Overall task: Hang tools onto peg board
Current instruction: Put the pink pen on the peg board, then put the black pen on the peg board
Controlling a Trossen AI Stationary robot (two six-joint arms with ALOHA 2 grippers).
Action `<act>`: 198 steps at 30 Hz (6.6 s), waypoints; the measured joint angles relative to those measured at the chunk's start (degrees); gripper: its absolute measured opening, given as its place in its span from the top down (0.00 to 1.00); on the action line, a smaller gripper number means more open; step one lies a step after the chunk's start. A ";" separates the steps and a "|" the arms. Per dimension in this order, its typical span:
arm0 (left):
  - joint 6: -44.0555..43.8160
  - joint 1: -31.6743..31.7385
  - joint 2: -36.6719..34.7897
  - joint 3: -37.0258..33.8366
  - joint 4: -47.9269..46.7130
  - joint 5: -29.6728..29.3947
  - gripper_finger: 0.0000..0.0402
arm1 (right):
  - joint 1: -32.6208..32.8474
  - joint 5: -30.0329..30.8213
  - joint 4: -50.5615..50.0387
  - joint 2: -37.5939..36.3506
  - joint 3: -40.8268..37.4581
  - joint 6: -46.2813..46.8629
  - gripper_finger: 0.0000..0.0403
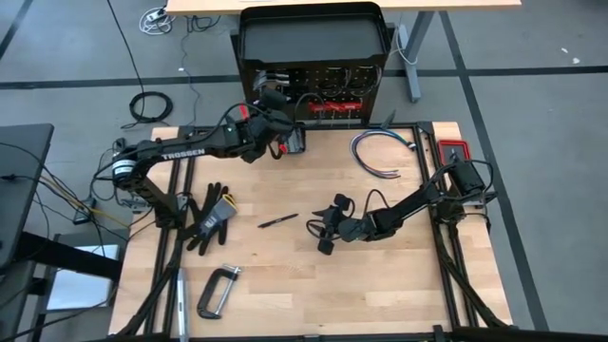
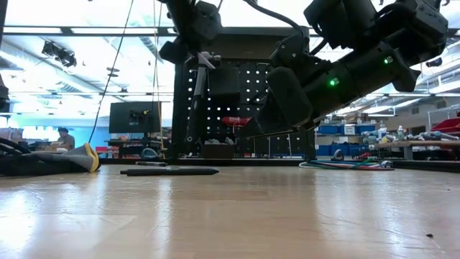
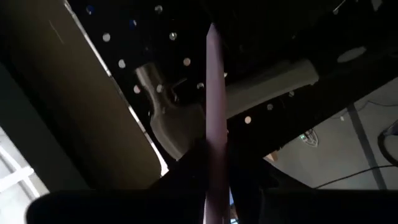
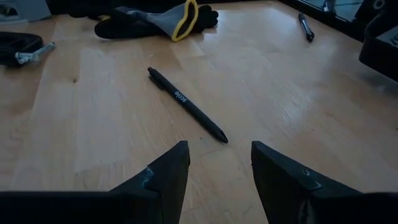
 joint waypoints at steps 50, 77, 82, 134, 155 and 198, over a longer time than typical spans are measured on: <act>-54.48 8.14 -5.59 0.57 -6.72 25.36 0.98 | 0.26 -1.16 -1.01 0.00 0.02 0.61 0.55; -60.95 6.22 -7.37 -0.26 -6.34 25.88 1.00 | 0.26 -1.37 -1.44 0.00 0.02 0.83 0.55; -61.06 7.76 -7.19 -2.99 -0.56 27.44 1.00 | 0.26 -1.49 -1.46 0.00 0.02 0.85 0.55; -89.65 -19.85 -14.97 -47.66 17.82 57.83 0.93 | -7.33 -9.68 -2.61 0.02 3.50 -5.87 0.42; -89.85 -23.54 -9.99 -73.82 60.93 55.28 0.70 | -10.69 -11.97 1.22 0.04 6.75 -5.18 0.43; -87.89 -23.37 2.99 -66.31 64.22 51.81 0.97 | -9.81 -23.00 6.92 16.04 13.27 -5.60 0.47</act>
